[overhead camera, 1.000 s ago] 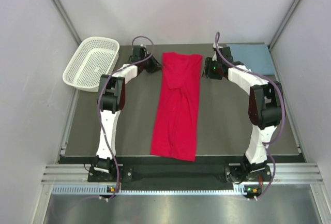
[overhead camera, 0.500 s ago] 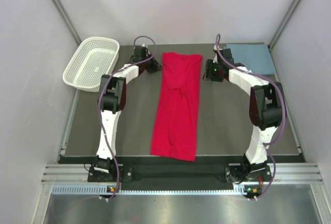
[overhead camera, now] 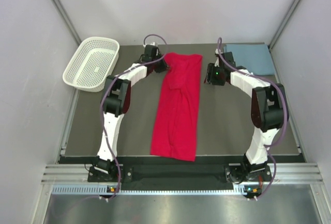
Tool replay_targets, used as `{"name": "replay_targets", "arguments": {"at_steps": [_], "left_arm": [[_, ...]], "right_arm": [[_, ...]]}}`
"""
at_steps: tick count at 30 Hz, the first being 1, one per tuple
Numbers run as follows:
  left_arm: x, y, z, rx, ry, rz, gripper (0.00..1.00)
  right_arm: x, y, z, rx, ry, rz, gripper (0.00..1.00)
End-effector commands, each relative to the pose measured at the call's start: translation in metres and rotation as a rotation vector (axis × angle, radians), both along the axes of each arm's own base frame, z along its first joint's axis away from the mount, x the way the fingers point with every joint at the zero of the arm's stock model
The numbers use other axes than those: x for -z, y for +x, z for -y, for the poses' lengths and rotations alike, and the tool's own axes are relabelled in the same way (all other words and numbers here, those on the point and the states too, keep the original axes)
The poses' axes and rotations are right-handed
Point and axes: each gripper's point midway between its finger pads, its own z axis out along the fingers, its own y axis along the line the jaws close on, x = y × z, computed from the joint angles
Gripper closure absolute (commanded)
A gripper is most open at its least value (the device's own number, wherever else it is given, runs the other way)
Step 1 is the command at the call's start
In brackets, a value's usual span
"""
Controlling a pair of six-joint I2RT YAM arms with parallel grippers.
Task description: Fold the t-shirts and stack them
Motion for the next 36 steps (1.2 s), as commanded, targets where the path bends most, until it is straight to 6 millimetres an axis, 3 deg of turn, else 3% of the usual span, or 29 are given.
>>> {"name": "replay_targets", "arguments": {"at_steps": [1, 6, 11, 20, 27, 33, 36], "left_arm": [[-0.071, 0.009, -0.010, -0.067, 0.036, 0.133, 1.00], [-0.076, 0.016, -0.022, -0.115, 0.075, 0.138, 1.00], [-0.082, 0.017, -0.012, -0.091, 0.067, 0.147, 1.00], [-0.097, 0.001, 0.026, -0.043, 0.090, 0.173, 1.00], [-0.092, -0.019, 0.067, 0.031, 0.057, 0.159, 1.00], [-0.089, -0.031, 0.089, 0.076, 0.035, 0.151, 1.00], [-0.087, -0.040, 0.097, 0.113, 0.033, 0.147, 0.88]], "right_arm": [[-0.038, 0.012, 0.003, -0.003, 0.025, 0.119, 0.50], [-0.037, 0.011, 0.003, -0.008, 0.031, 0.115, 0.50], [-0.035, 0.011, 0.005, -0.007, 0.028, 0.111, 0.50], [-0.031, 0.011, 0.005, -0.001, 0.037, 0.099, 0.50], [-0.024, 0.006, 0.008, 0.010, 0.040, 0.084, 0.50], [-0.021, 0.003, 0.013, 0.019, 0.038, 0.077, 0.50], [-0.020, 0.003, 0.014, 0.025, 0.040, 0.076, 0.50]]}}
